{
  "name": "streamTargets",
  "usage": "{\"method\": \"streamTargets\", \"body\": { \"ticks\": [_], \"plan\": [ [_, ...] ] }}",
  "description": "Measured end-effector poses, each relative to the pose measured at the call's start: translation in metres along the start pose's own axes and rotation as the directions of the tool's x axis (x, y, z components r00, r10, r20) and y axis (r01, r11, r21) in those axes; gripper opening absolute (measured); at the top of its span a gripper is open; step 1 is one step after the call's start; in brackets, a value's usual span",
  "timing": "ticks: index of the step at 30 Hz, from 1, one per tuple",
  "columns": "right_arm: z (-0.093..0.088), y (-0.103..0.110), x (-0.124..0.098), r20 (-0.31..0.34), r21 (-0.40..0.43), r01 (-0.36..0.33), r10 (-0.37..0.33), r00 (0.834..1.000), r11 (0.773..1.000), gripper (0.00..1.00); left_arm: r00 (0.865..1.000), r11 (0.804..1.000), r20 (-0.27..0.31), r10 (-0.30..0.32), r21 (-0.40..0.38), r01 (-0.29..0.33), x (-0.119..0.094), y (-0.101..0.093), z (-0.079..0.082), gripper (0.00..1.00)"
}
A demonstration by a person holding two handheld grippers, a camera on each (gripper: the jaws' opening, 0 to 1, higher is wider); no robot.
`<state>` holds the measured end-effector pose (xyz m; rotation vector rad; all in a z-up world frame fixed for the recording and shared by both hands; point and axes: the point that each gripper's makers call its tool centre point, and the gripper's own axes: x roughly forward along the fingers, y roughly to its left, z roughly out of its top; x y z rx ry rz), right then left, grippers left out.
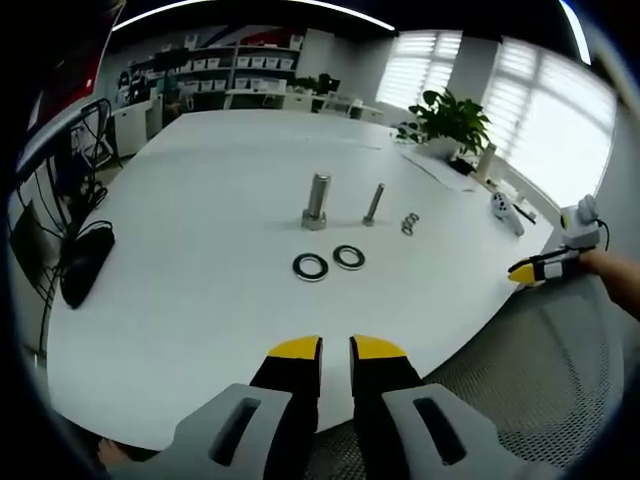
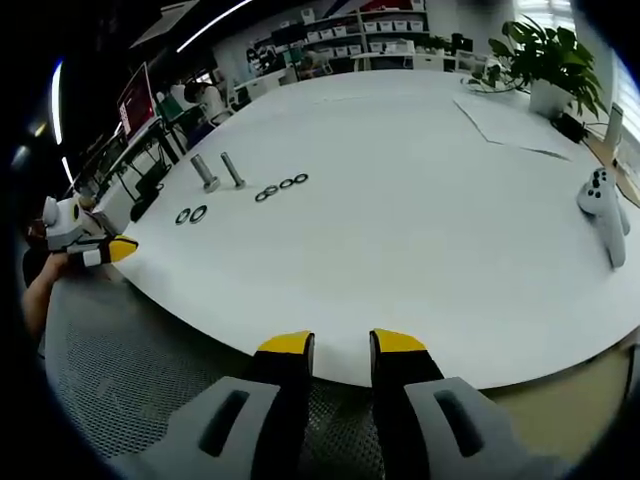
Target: Place the washer onto the threaded stud by aligning its center hole with the stud, sliding it down to the base, and recovering from edge contact or off-axis alignment until the washer reaches the visible bottom stop.
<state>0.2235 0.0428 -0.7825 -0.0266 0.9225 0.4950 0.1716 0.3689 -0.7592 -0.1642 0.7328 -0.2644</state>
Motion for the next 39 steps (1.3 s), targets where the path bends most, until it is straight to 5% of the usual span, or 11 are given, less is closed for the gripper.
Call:
{"method": "streamTargets", "body": {
  "ticks": [39],
  "plan": [
    [0.0040, -0.0038, -0.0022, 0.026, 0.022, 0.020, -0.020, 0.999, 1.000, 0.24, 1.000, 1.000, -0.013, -0.007, 0.004, 0.007, 0.0011, -0.0004, -0.0022, 0.08]
  ]
}}
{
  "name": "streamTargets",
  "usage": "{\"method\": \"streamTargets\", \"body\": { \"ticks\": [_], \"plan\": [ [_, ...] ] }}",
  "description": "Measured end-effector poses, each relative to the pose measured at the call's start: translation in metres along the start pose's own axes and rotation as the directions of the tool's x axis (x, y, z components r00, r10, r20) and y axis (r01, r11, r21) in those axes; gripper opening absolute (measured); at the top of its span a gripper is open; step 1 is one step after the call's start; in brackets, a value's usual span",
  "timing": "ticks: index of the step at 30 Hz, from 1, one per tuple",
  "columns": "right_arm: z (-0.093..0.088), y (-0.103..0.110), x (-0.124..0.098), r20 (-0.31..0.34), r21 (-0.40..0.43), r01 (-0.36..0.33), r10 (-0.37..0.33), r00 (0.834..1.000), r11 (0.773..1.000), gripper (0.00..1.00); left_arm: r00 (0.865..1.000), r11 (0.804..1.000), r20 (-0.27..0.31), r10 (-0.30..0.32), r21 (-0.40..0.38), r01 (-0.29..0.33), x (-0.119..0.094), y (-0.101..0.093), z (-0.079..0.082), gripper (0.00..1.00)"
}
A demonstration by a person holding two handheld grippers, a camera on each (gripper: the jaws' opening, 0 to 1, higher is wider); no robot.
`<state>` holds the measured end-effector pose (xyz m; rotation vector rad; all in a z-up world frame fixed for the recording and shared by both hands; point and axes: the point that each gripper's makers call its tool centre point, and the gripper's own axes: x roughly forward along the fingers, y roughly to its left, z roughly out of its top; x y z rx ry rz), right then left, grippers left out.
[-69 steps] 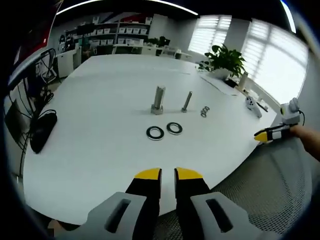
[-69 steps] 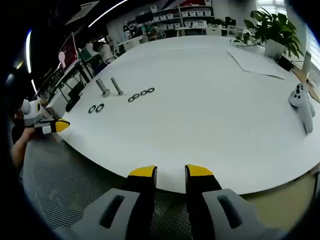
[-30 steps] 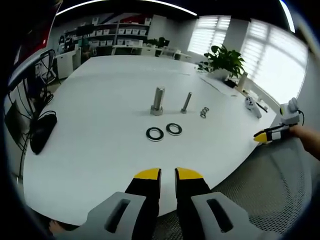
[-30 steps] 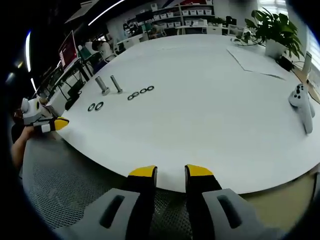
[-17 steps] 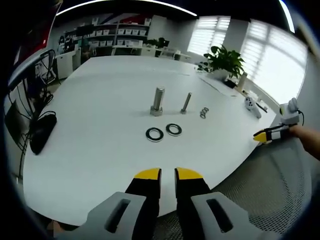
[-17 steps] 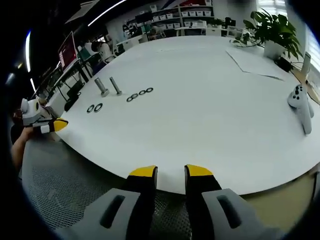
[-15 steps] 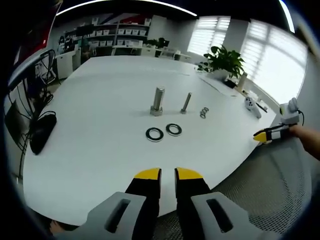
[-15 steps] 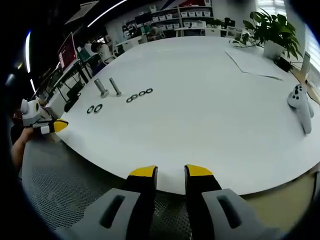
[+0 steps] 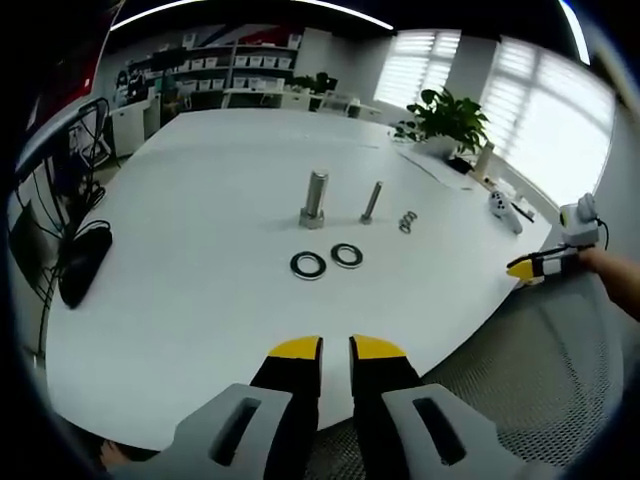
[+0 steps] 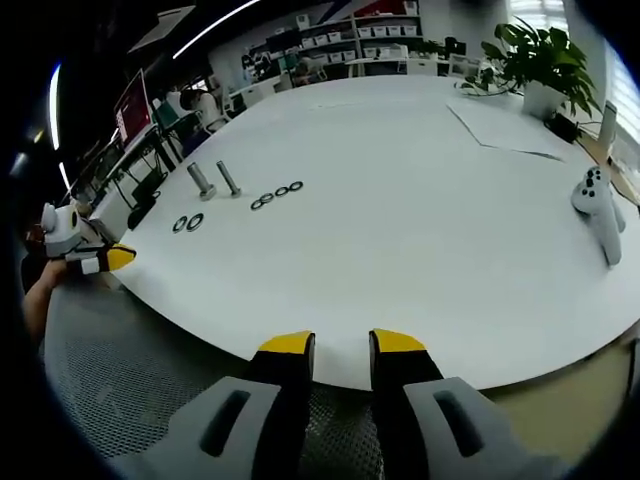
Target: Place the washer onto the threaded stud by aligning its center hole with the stud, sliding it down to the base, and recovering from edge contact or off-axis alignment until the washer reaches the visible bottom stop.
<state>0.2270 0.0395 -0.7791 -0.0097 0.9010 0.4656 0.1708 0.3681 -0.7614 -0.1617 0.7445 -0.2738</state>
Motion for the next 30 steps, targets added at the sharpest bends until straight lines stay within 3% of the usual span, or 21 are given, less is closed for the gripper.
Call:
{"method": "streamTargets", "body": {
  "ticks": [5, 17, 22, 25, 27, 30],
  "plan": [
    [0.003, -0.001, -0.001, 0.022, 0.031, 0.005, -0.005, 1.000, 1.000, 0.24, 1.000, 1.000, 0.001, -0.001, 0.002, 0.001, -0.001, -0.001, 0.000, 0.08],
    [0.005, 0.003, -0.001, 0.026, 0.003, -0.013, 0.013, 1.000, 1.000, 0.24, 1.000, 1.000, 0.018, 0.007, -0.020, -0.006, -0.002, 0.001, 0.003, 0.08],
    [0.011, 0.003, -0.002, 0.061, -0.003, -0.015, 0.015, 0.998, 1.000, 0.25, 1.000, 0.999, 0.014, 0.017, -0.034, -0.016, -0.002, 0.004, 0.002, 0.09],
    [0.012, 0.018, -0.003, 0.063, 0.002, -0.095, 0.095, 0.994, 0.995, 0.25, 1.000, 0.999, 0.012, 0.020, -0.048, -0.019, -0.003, 0.005, 0.000, 0.09],
    [0.013, 0.024, -0.003, 0.056, -0.034, -0.132, 0.133, 0.989, 0.991, 0.25, 1.000, 0.998, 0.002, 0.029, -0.061, -0.029, -0.003, 0.007, -0.001, 0.09],
    [0.015, 0.042, -0.004, 0.016, -0.133, -0.235, 0.239, 0.971, 0.963, 0.25, 0.999, 0.998, -0.011, 0.035, -0.050, -0.036, -0.002, 0.008, -0.004, 0.11]
  ]
}}
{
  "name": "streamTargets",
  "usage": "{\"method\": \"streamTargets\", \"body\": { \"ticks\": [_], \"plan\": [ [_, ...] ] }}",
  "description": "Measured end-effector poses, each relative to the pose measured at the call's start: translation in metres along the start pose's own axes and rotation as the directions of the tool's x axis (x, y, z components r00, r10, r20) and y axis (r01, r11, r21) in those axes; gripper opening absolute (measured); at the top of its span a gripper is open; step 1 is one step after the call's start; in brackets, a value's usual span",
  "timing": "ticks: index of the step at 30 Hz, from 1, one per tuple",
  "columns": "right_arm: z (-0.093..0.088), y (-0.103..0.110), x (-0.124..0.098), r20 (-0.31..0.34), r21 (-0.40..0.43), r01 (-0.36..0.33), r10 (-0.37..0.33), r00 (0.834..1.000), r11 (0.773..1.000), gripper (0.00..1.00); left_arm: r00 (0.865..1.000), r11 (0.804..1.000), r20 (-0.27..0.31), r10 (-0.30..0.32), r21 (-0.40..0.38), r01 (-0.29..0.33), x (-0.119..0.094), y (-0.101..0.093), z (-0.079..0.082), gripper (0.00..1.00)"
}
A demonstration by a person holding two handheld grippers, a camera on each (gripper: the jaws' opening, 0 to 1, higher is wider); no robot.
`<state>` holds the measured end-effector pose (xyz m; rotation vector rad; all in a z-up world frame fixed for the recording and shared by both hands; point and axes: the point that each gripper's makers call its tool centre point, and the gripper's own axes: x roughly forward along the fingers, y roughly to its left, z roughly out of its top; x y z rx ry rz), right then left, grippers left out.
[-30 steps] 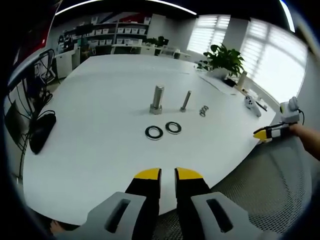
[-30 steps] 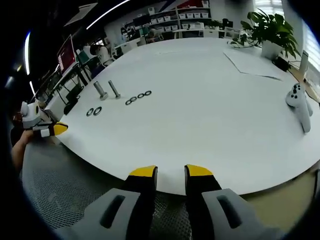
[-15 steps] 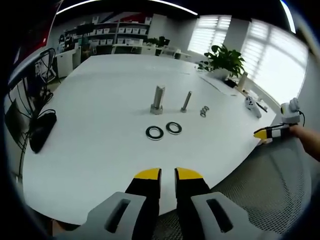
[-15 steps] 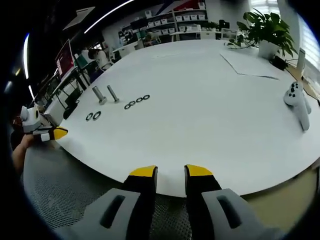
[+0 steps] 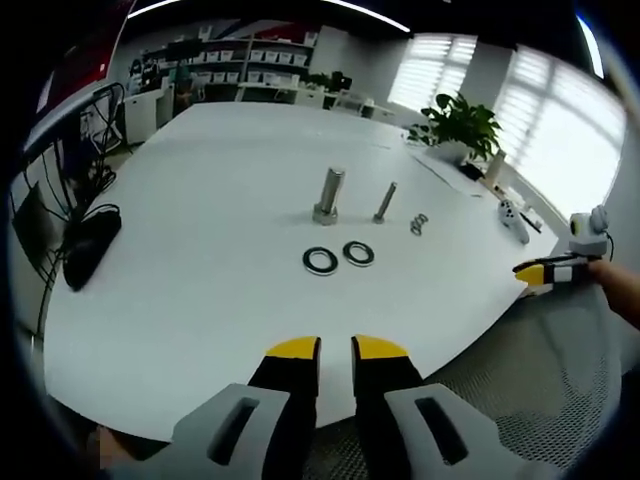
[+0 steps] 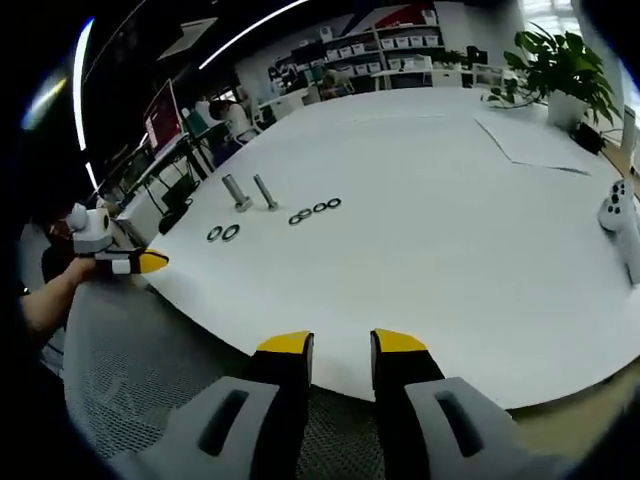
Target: Place the washer onto the threaded stud by aligning its center hole with the stud, sliding it down to the base, and recovering from edge contact or off-axis alignment until the washer reaches the visible bottom stop.
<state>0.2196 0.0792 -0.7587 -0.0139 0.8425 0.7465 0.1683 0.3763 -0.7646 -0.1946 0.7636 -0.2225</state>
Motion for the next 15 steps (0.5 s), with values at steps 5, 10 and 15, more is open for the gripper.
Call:
{"method": "streamTargets", "body": {
  "ticks": [5, 10, 15],
  "plan": [
    [0.007, 0.026, 0.000, -0.100, -0.107, -0.178, 0.167, 0.981, 0.978, 0.25, 0.999, 0.999, -0.013, 0.038, -0.010, -0.038, 0.000, 0.007, -0.003, 0.12],
    [0.028, 0.047, 0.017, -0.193, -0.318, -0.267, 0.214, 0.958, 0.910, 0.23, 0.998, 0.998, -0.039, 0.054, -0.020, -0.055, 0.000, 0.009, -0.008, 0.12],
    [0.046, 0.077, 0.048, -0.254, -0.403, -0.369, 0.285, 0.924, 0.838, 0.23, 0.997, 0.997, -0.048, 0.067, -0.024, -0.068, 0.000, 0.012, -0.011, 0.12]
  ]
}}
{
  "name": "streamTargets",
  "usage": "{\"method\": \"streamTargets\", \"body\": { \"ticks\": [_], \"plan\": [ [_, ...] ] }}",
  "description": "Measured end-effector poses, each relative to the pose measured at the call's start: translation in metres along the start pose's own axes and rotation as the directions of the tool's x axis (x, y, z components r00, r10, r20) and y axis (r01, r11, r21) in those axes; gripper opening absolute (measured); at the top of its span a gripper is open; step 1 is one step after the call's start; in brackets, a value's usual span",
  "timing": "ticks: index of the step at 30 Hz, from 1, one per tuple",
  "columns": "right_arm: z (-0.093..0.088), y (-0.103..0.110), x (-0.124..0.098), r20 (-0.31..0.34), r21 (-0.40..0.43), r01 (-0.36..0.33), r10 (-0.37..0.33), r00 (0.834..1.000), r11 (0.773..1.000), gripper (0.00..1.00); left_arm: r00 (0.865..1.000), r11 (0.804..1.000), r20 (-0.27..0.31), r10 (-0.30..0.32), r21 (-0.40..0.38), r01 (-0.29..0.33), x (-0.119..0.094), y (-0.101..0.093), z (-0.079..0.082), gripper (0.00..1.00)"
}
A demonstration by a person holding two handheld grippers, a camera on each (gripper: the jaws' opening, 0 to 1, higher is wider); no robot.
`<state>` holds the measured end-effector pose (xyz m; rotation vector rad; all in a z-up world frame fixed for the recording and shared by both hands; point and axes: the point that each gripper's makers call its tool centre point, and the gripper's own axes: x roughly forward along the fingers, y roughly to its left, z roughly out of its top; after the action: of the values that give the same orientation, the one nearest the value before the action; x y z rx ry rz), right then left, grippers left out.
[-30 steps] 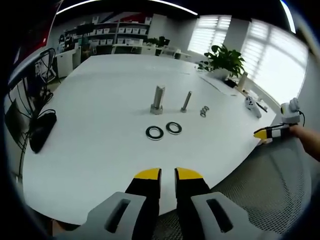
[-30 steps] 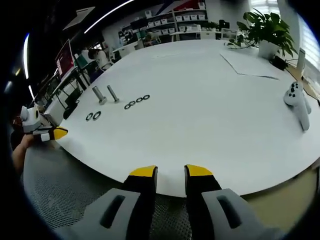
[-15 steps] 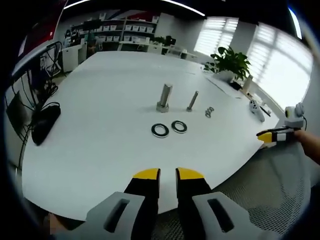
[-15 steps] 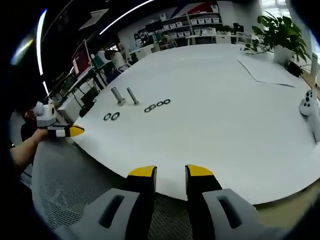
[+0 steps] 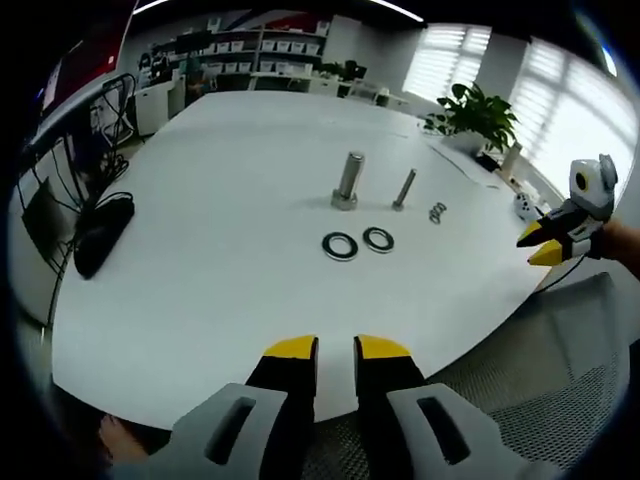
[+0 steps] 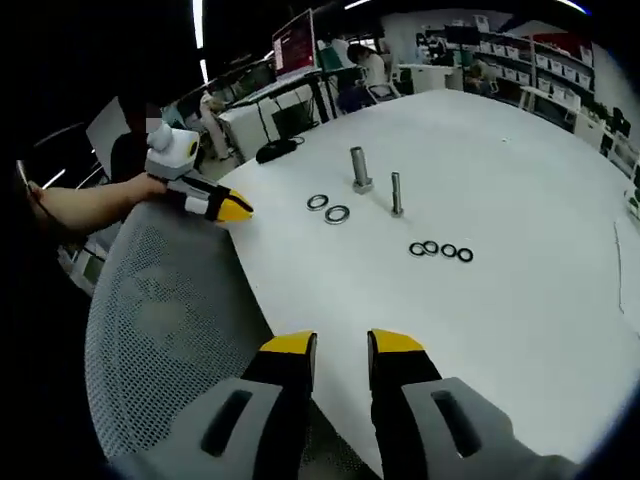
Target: Place the washer onto the threaded stud by aligning its center hole with the stud, sliding it down to the base, and recovering from edge contact or off-axis alignment until the washer reaches the visible bottom stop.
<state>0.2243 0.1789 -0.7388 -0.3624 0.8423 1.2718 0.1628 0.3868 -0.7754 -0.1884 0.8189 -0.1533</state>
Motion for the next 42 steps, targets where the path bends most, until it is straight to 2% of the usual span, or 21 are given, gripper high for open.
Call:
{"method": "streamTargets", "body": {
  "ticks": [3, 5, 7, 11, 14, 17, 22, 25, 28, 32, 35, 39, 42],
  "plan": [
    [0.012, 0.003, 0.024, -0.036, -0.050, -0.051, 0.050, 0.998, 0.997, 0.23, 1.000, 1.000, -0.013, -0.001, -0.002, 0.001, 0.000, -0.001, -0.002, 0.12],
    [0.023, 0.002, 0.039, -0.035, -0.035, -0.078, 0.077, 0.996, 0.996, 0.23, 1.000, 1.000, 0.000, -0.024, -0.003, 0.024, 0.000, -0.005, 0.000, 0.12],
    [0.031, 0.001, 0.053, -0.056, -0.062, -0.095, 0.092, 0.994, 0.994, 0.24, 1.000, 1.000, -0.003, -0.014, -0.013, 0.014, 0.000, -0.003, 0.000, 0.12],
    [0.045, -0.007, 0.078, -0.079, -0.118, -0.095, 0.086, 0.993, 0.989, 0.25, 0.999, 1.000, -0.042, 0.004, 0.001, -0.004, 0.002, 0.000, -0.007, 0.11],
    [0.048, -0.018, 0.090, -0.107, -0.087, -0.052, 0.043, 0.993, 0.995, 0.28, 0.999, 1.000, -0.038, 0.010, 0.001, -0.010, 0.002, 0.002, -0.006, 0.10],
    [0.054, -0.019, 0.105, -0.113, -0.085, -0.079, 0.070, 0.991, 0.993, 0.29, 0.999, 1.000, -0.040, 0.018, -0.004, -0.018, 0.001, 0.003, -0.006, 0.10],
    [0.059, -0.019, 0.123, -0.129, -0.126, -0.084, 0.068, 0.989, 0.988, 0.31, 0.999, 1.000, -0.038, 0.022, 0.006, -0.022, 0.002, 0.004, -0.006, 0.09],
    [0.062, -0.022, 0.128, -0.122, -0.152, -0.083, 0.065, 0.990, 0.985, 0.28, 0.999, 1.000, -0.036, 0.024, 0.003, -0.024, 0.001, 0.004, -0.005, 0.09],
    [0.063, -0.021, 0.130, -0.114, -0.127, -0.081, 0.067, 0.991, 0.989, 0.28, 0.999, 1.000, -0.023, 0.029, -0.009, -0.030, 0.001, 0.006, -0.003, 0.09],
    [0.061, -0.021, 0.127, -0.124, -0.141, -0.086, 0.069, 0.990, 0.986, 0.28, 0.999, 1.000, -0.023, 0.028, -0.003, -0.028, 0.002, 0.006, -0.003, 0.08],
    [0.072, -0.014, 0.122, -0.083, -0.153, -0.107, 0.095, 0.992, 0.982, 0.23, 0.999, 1.000, -0.020, 0.027, -0.005, -0.027, 0.002, 0.006, -0.003, 0.08],
    [0.076, -0.006, 0.119, -0.064, -0.150, -0.106, 0.098, 0.993, 0.983, 0.19, 1.000, 1.000, -0.019, 0.025, -0.003, -0.025, 0.001, 0.005, -0.002, 0.08],
    [0.082, 0.003, 0.117, -0.044, -0.169, -0.120, 0.114, 0.992, 0.978, 0.18, 0.999, 1.000, -0.017, 0.027, 0.005, -0.027, 0.001, 0.005, -0.002, 0.15]
  ]
}}
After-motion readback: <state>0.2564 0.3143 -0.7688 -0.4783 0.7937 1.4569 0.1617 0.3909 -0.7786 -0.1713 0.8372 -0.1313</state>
